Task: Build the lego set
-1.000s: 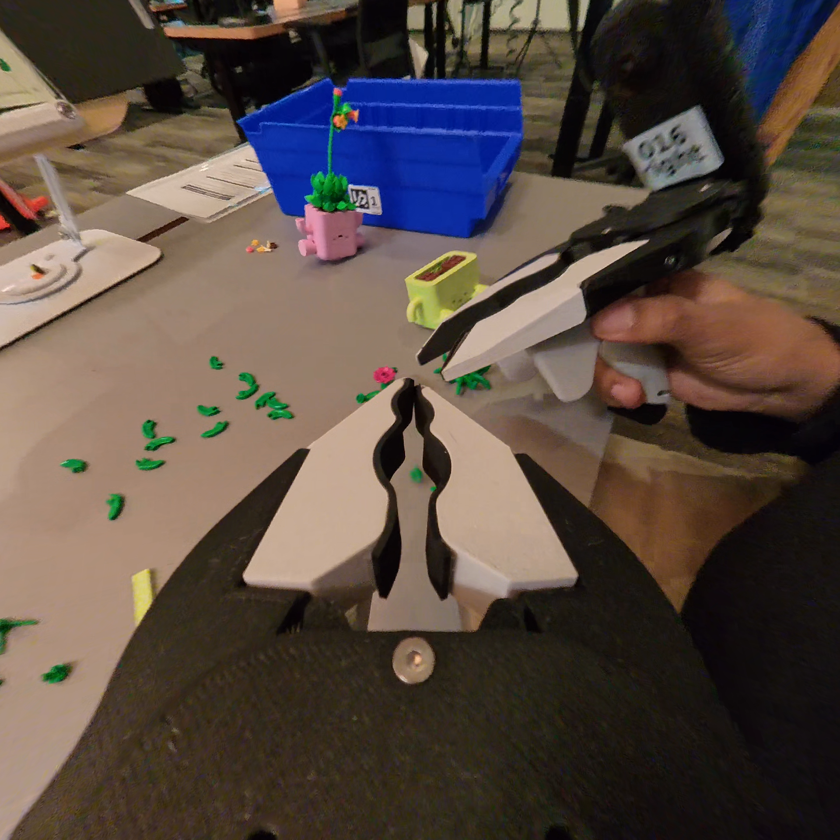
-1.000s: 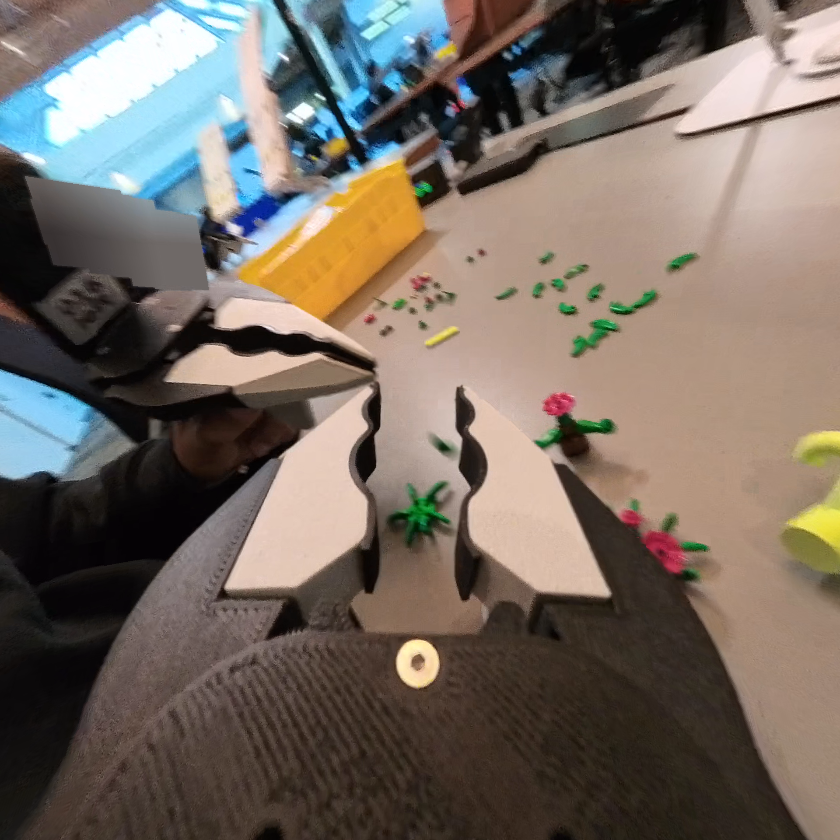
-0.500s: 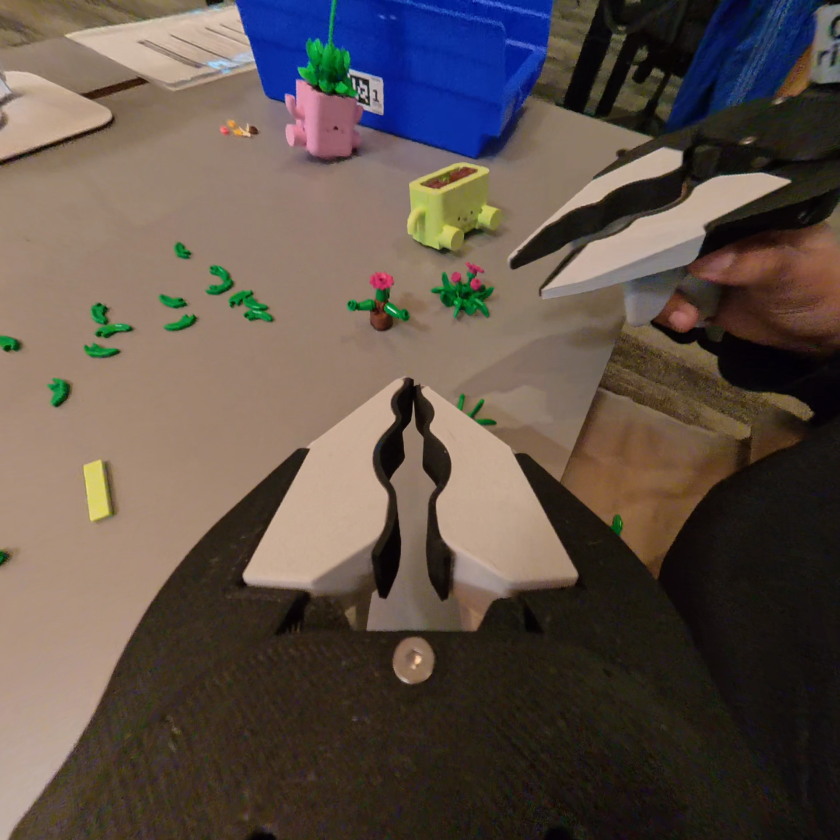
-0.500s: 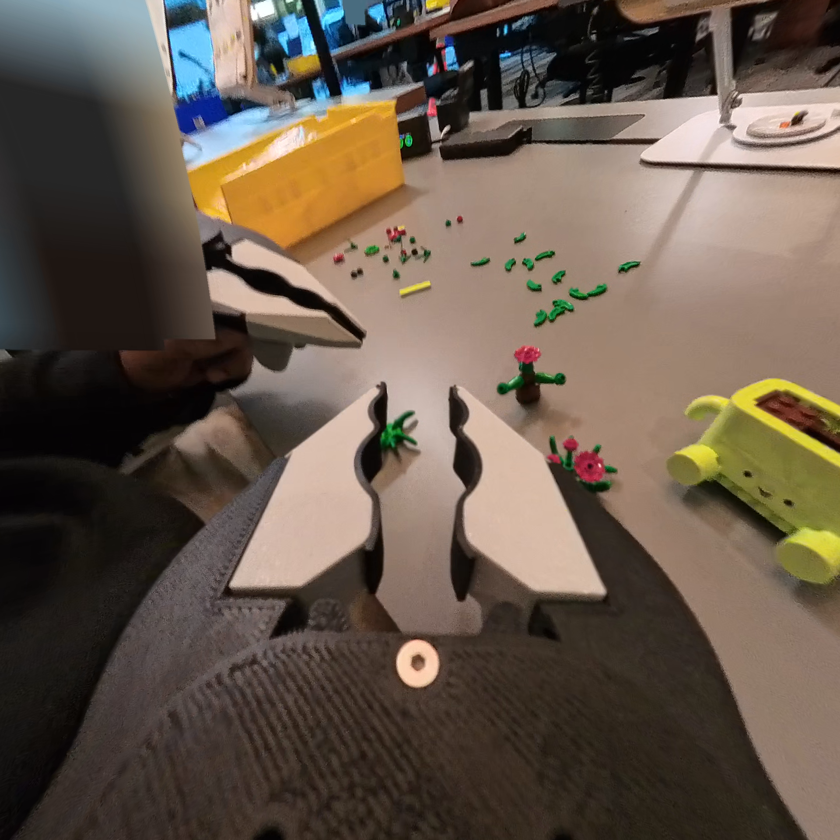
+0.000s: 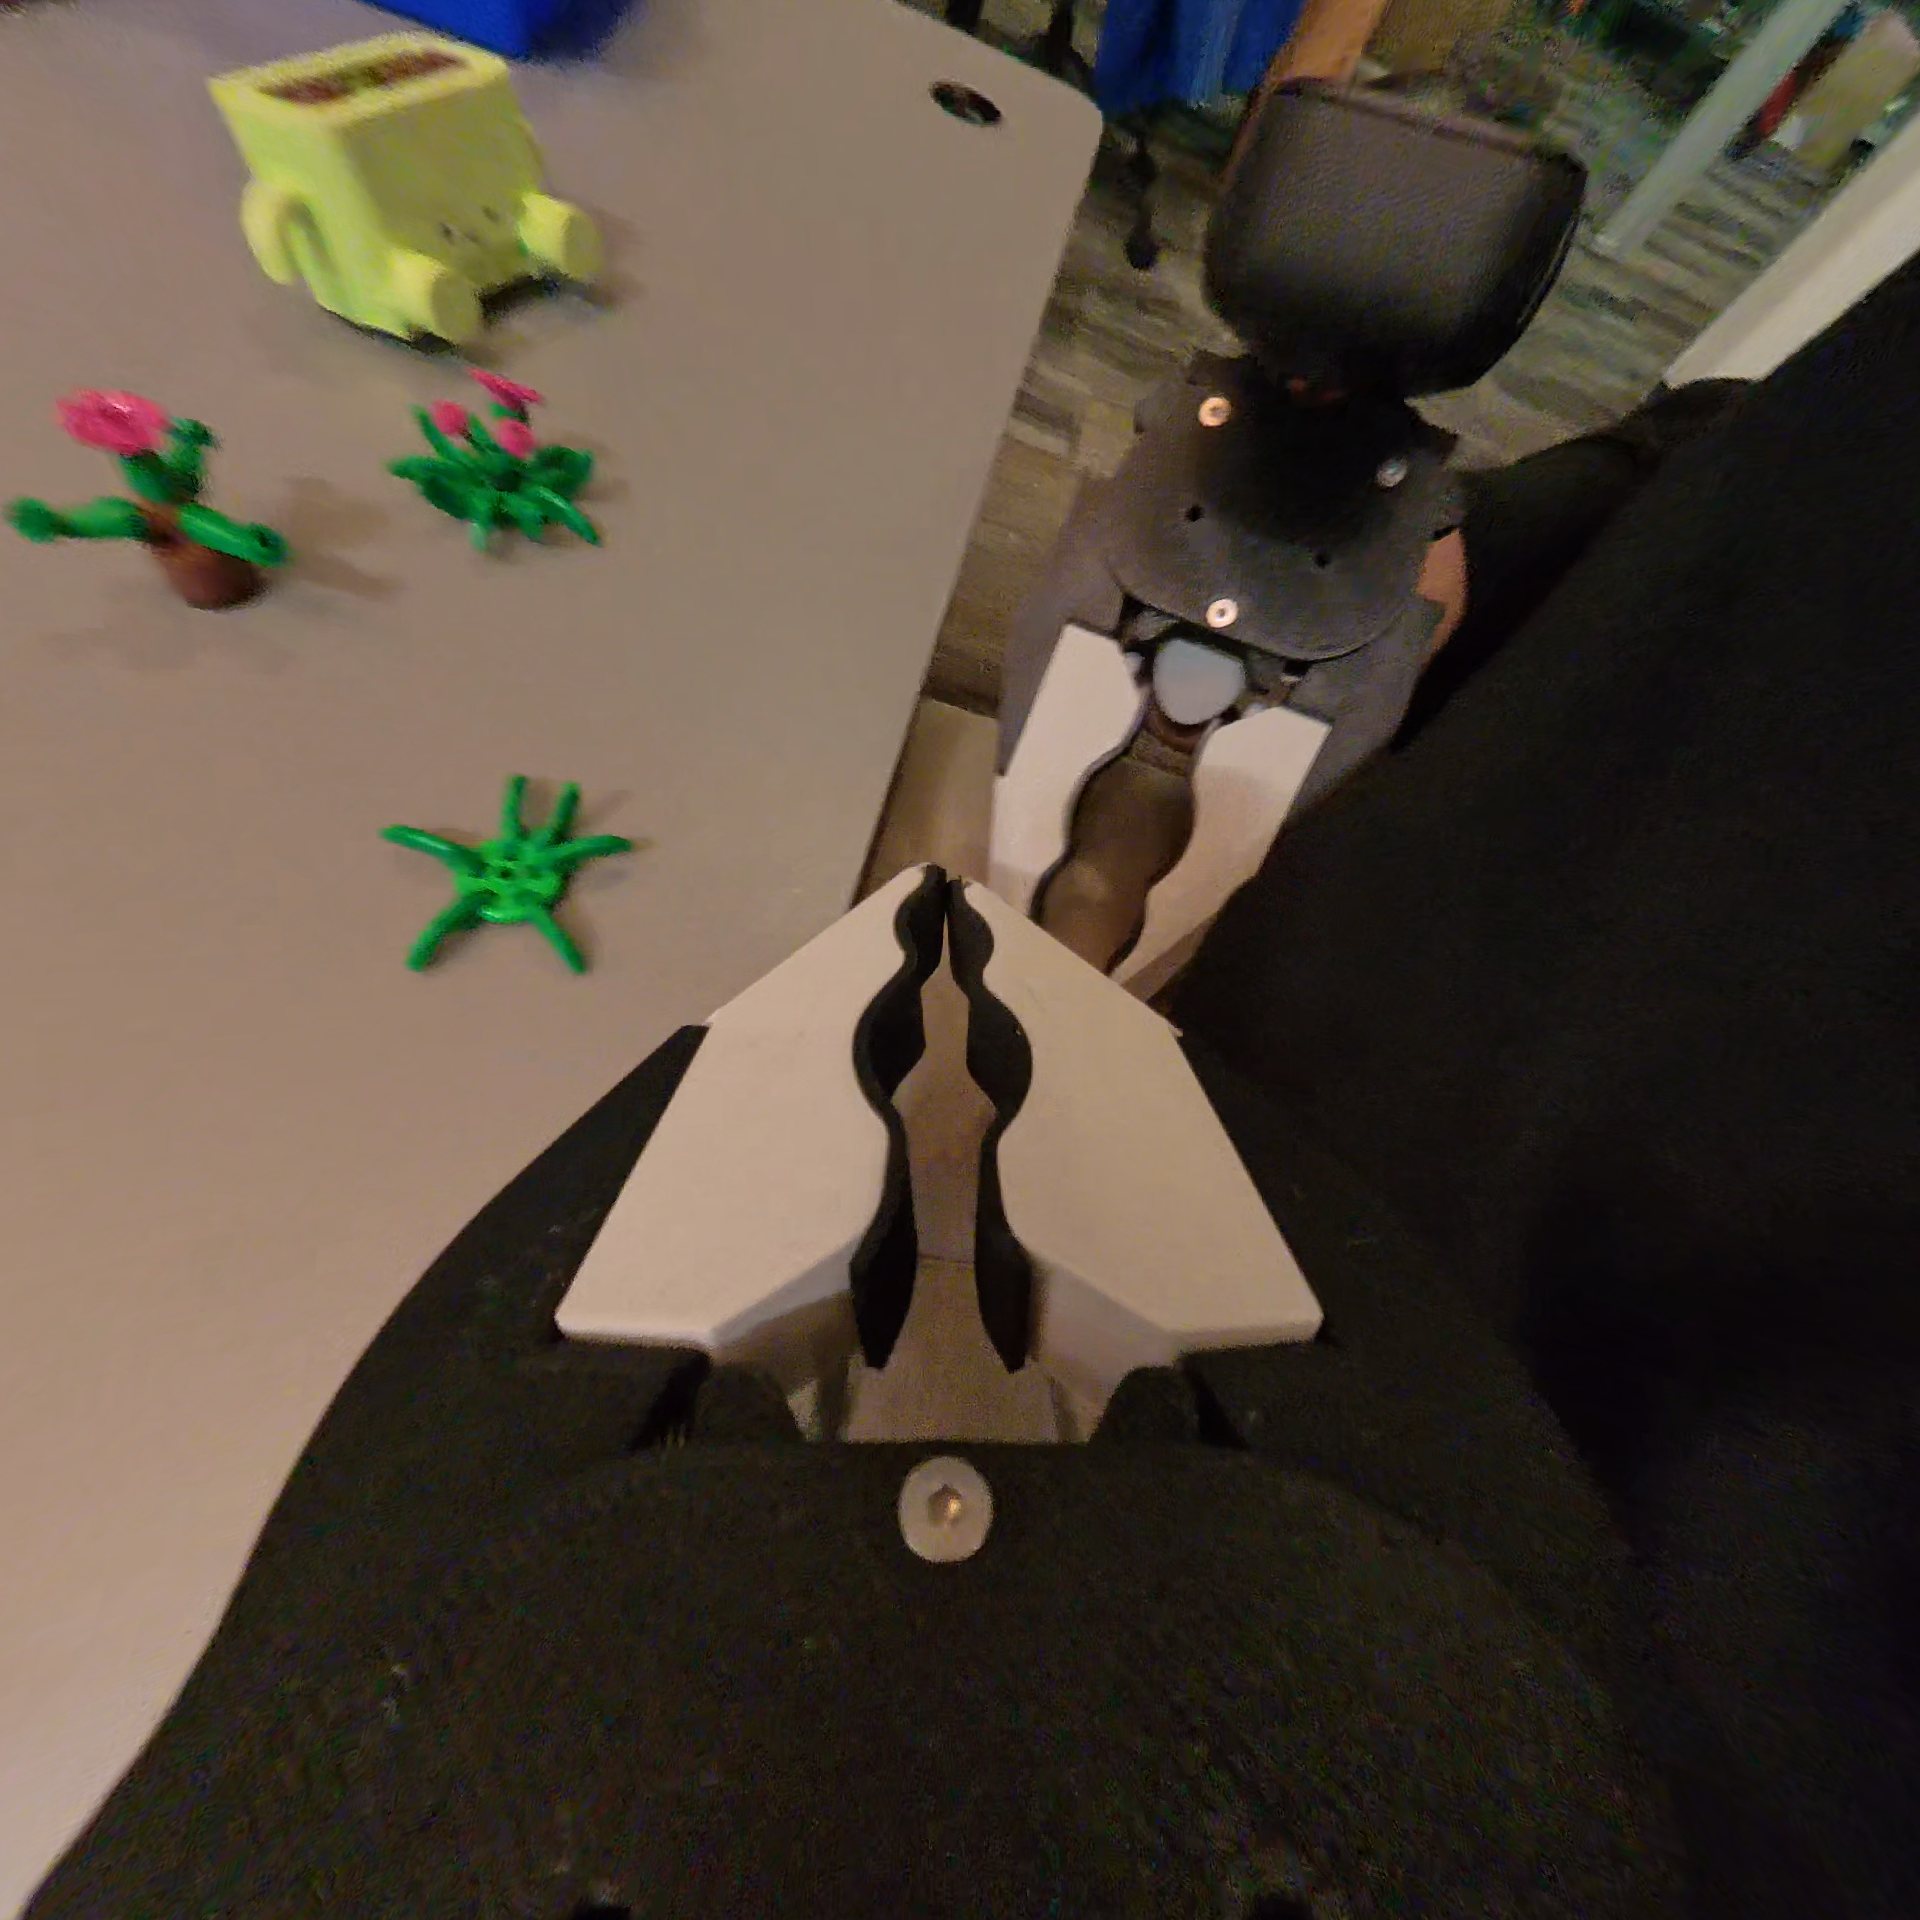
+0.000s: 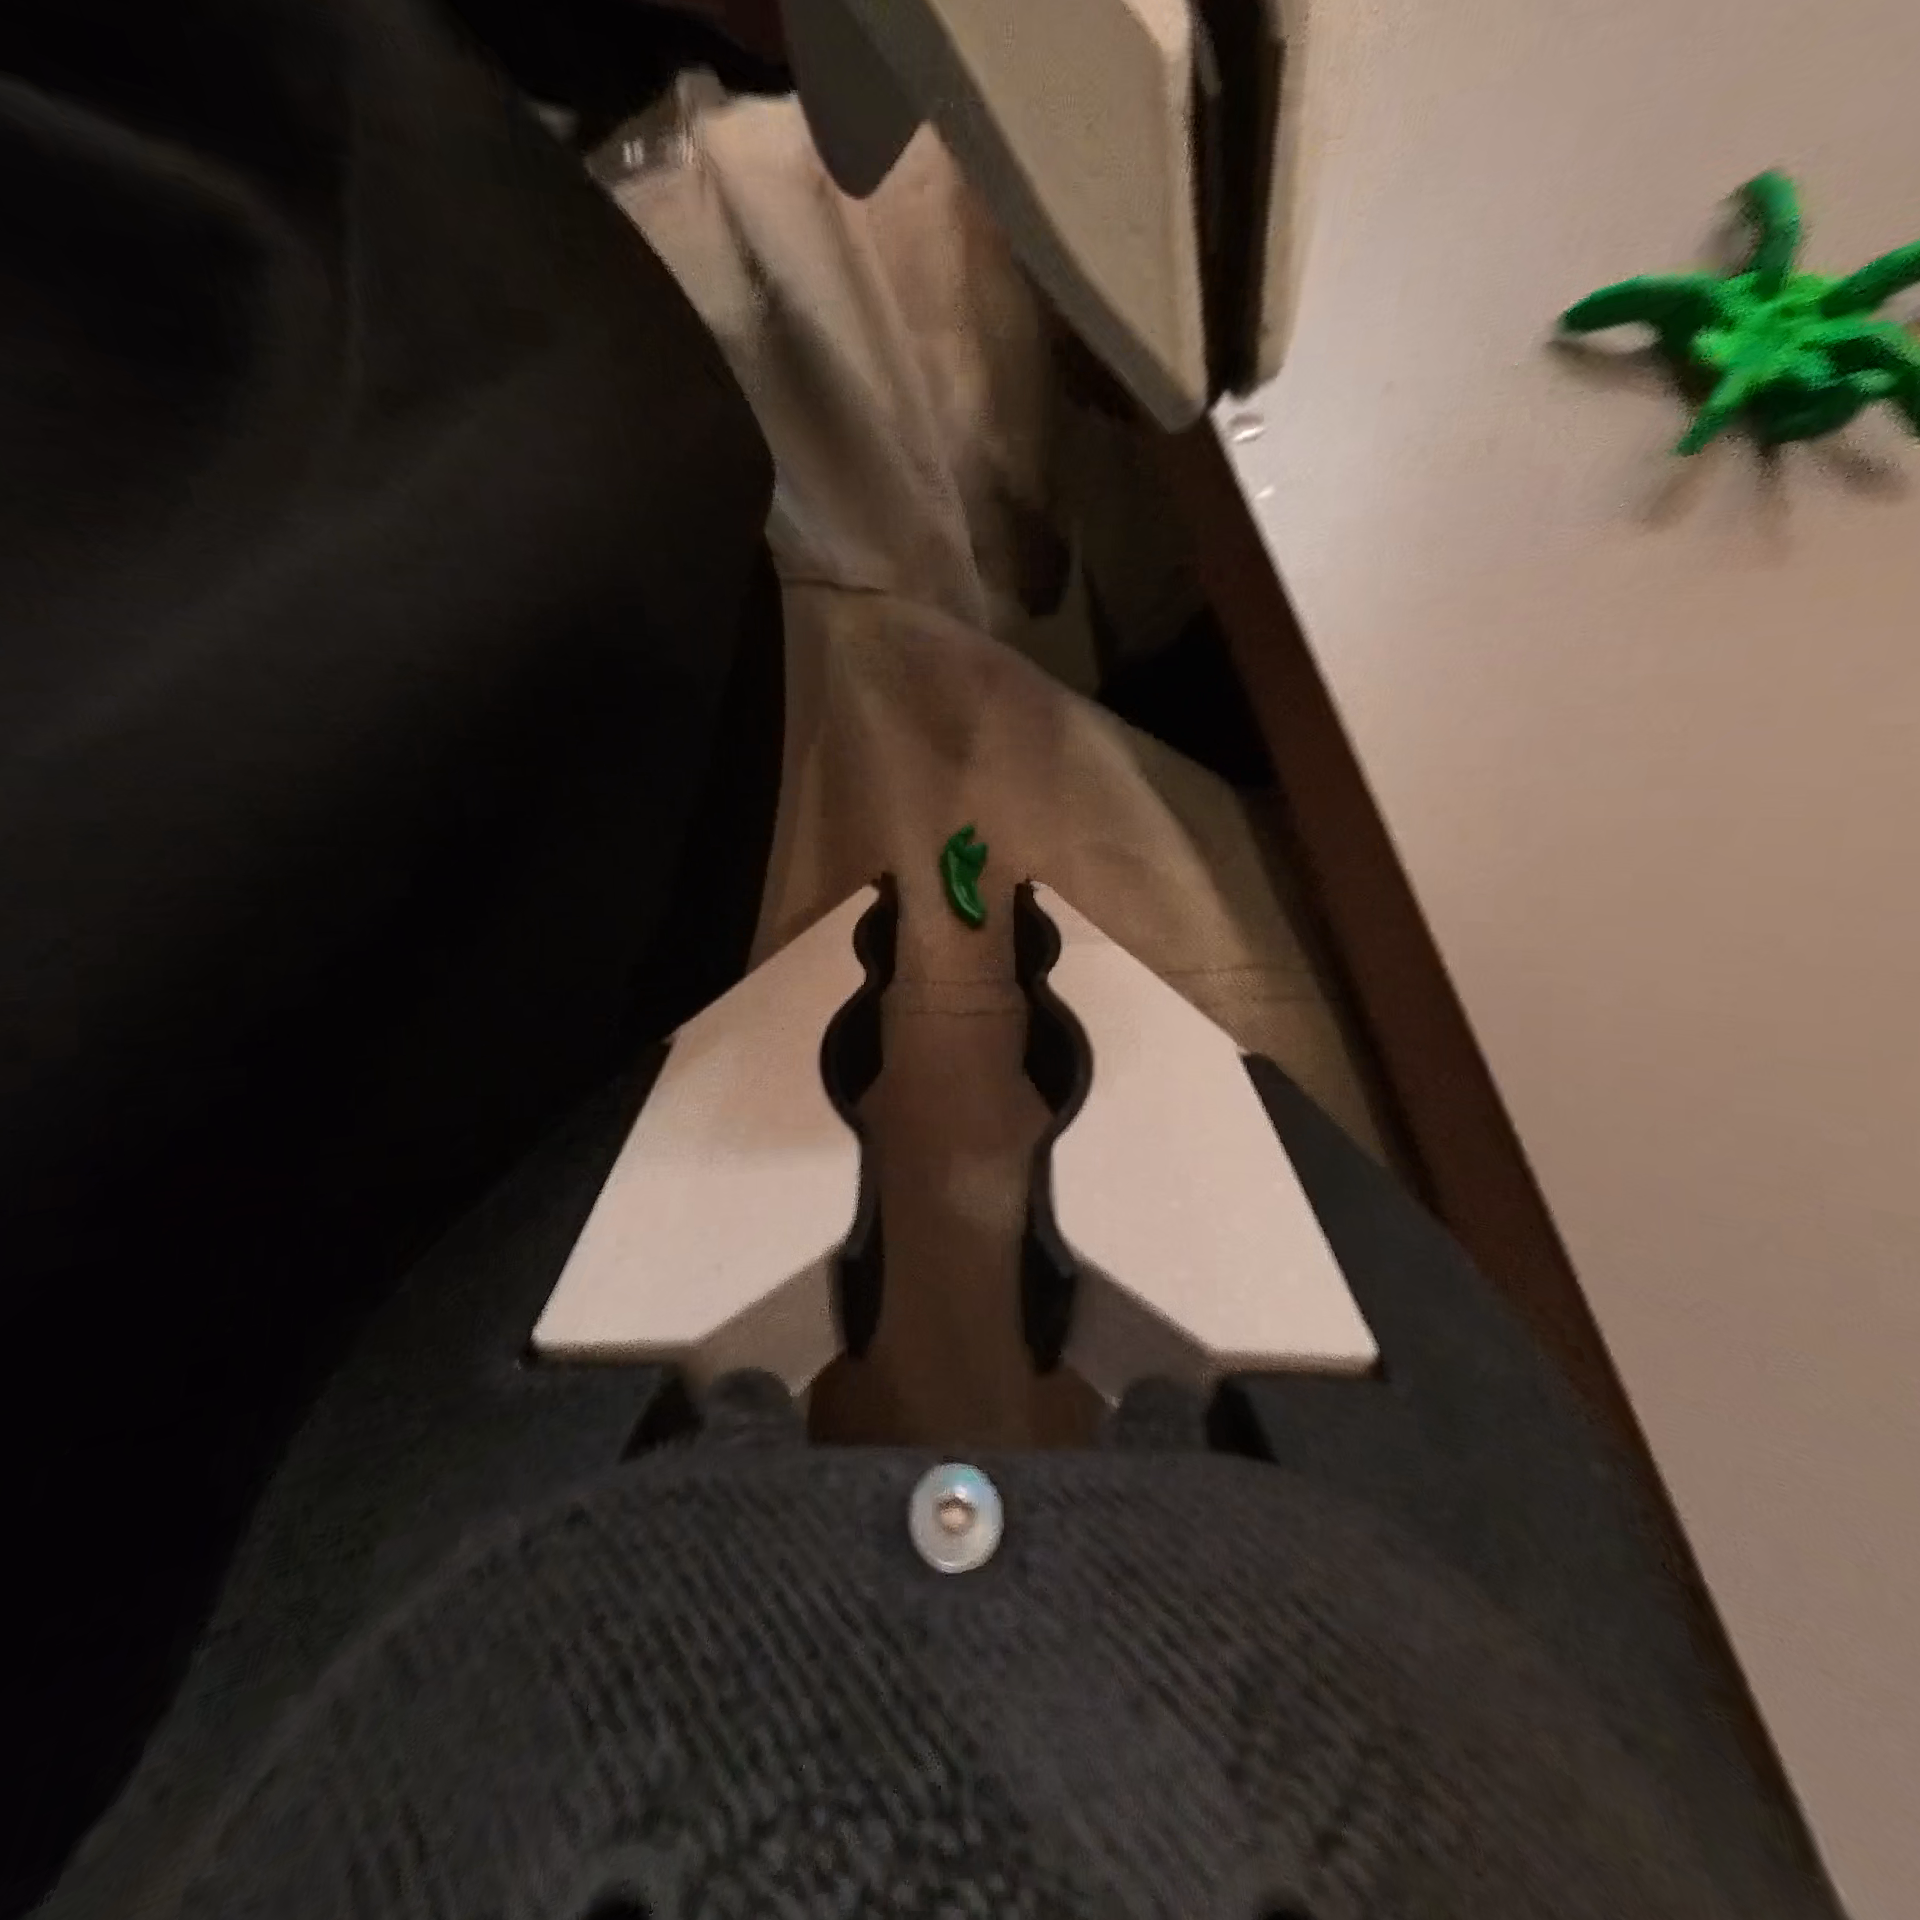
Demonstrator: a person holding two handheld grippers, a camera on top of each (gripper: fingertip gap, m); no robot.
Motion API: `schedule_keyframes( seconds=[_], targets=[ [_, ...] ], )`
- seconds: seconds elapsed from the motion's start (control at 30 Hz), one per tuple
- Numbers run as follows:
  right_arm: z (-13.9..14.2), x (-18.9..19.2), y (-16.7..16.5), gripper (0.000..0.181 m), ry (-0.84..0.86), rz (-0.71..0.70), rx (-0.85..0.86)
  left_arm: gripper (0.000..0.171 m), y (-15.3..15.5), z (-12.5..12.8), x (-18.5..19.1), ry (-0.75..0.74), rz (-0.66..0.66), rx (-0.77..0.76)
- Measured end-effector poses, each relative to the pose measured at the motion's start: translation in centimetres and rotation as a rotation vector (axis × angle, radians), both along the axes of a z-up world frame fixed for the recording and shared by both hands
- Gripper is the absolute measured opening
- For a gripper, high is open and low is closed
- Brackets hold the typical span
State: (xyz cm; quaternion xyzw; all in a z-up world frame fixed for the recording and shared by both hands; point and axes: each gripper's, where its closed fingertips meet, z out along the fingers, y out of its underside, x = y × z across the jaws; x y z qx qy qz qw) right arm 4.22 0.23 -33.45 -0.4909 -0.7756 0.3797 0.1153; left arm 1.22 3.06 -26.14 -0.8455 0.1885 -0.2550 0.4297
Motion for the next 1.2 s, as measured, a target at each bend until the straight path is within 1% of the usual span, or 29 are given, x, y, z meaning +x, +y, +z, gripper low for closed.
schedule_keyframes(
  seconds=[0.07,0.1,0.13,0.17,0.3,0.4,0.47,0.5,0.6,0.63,0.67,0.7,0.77,0.9,0.97,1.03,1.13,1.2],
  targets=[
    [-1.2,-0.2,-0.3,0.022,-0.037,0.021,0.042,0.000,-0.5,-0.6,0.4,-0.001,-0.002,-0.024],
    [-1.4,-0.2,-0.4,0.019,-0.045,0.031,0.051,0.000,-0.7,-0.7,0.3,-0.001,0.004,-0.029],
    [-1.4,-0.3,-0.5,0.008,-0.042,0.037,0.055,0.000,-0.9,-0.7,0.1,-0.004,0.014,-0.032],
    [-1.1,-0.4,-0.5,0.004,-0.028,0.036,0.058,0.000,-1.0,-0.6,-0.2,-0.011,0.025,-0.033],
    [0.1,-0.6,0.0,0.004,0.018,0.014,0.068,0.000,-1.2,-0.6,-0.8,-0.092,0.057,-0.072],
    [1.9,-0.9,0.3,0.004,0.105,0.001,0.070,0.007,-1.4,-1.1,-0.2,-0.206,0.057,-0.143],
    [3.8,-1.4,0.4,0.003,0.208,-0.002,0.100,0.019,-1.4,-1.1,0.5,-0.333,0.049,-0.199],
    [4.7,-1.6,0.5,0.003,0.258,0.001,0.122,0.028,-1.3,-0.9,0.7,-0.402,0.056,-0.224],
    [6.8,-2.2,1.0,0.003,0.366,-0.002,0.233,0.035,-1.2,-0.5,0.9,-0.563,0.068,-0.285],
    [7.2,-2.3,1.2,0.003,0.378,0.001,0.273,0.030,-1.3,-0.3,0.9,-0.595,0.065,-0.297],
    [7.5,-2.4,1.2,0.003,0.391,0.007,0.306,0.020,-1.3,-0.1,0.8,-0.623,0.060,-0.300],
    [7.8,-2.5,1.2,0.003,0.401,0.016,0.332,0.014,-1.3,0.3,0.9,-0.650,0.053,-0.294],
    [8.1,-2.6,1.1,0.003,0.406,0.037,0.363,0.007,-1.4,0.9,1.0,-0.695,0.031,-0.290],
    [8.5,-2.9,1.1,0.003,0.424,0.063,0.400,0.012,-1.6,1.7,1.2,-0.768,-0.006,-0.288],
    [8.6,-3.0,1.0,0.003,0.424,0.075,0.402,0.011,-1.5,2.0,1.1,-0.795,-0.005,-0.283],
    [8.7,-3.1,1.0,0.003,0.429,0.081,0.410,0.001,-1.4,2.0,0.9,-0.794,0.003,-0.278],
    [8.7,-3.2,1.0,0.003,0.437,0.083,0.422,0.001,-1.4,2.1,0.7,-0.791,0.006,-0.272],
    [9.3,-3.5,1.2,0.004,0.468,0.055,0.390,0.000,-1.3,2.6,0.3,-0.805,0.011,-0.237]
  ],
)
